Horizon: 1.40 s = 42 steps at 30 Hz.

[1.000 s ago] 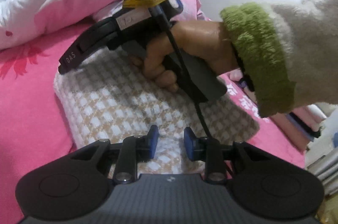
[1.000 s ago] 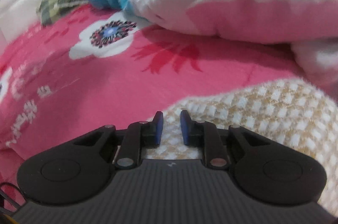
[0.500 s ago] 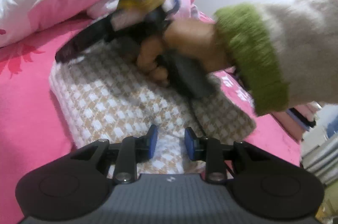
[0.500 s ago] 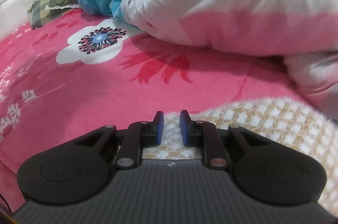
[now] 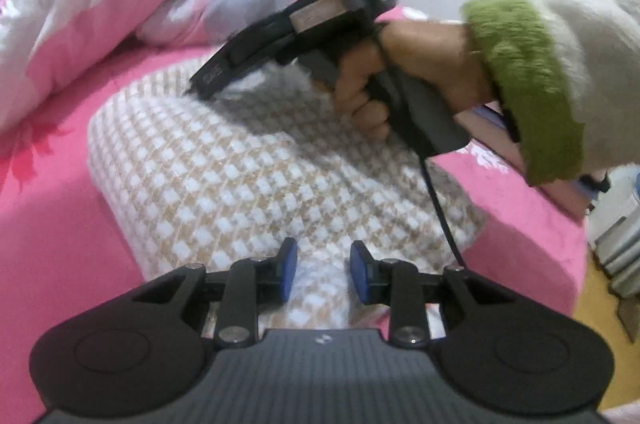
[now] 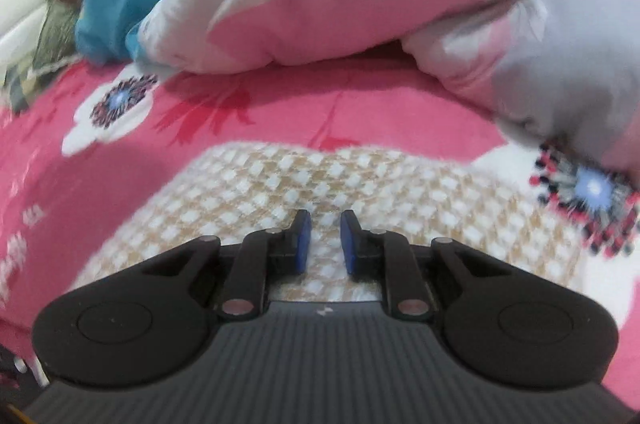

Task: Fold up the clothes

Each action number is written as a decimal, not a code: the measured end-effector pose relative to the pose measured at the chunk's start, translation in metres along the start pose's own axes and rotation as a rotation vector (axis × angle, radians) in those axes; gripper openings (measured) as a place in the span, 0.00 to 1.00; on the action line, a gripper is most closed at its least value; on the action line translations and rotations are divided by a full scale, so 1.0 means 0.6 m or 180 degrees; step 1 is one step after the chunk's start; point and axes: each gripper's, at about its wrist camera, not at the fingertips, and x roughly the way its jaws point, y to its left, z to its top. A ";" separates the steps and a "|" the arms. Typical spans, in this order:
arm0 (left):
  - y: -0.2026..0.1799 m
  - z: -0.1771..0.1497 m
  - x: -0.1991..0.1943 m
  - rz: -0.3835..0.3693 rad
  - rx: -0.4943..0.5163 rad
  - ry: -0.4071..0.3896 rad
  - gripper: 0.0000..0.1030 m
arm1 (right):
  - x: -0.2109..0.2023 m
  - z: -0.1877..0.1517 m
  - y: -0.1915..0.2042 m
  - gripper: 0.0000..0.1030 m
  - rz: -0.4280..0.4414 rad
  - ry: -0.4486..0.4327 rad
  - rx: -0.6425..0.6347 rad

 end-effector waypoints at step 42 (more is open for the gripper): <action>0.078 0.085 0.067 0.0801 -0.0529 -0.0188 0.69 | 0.025 -0.026 -0.115 0.12 -0.0638 0.0711 -0.1044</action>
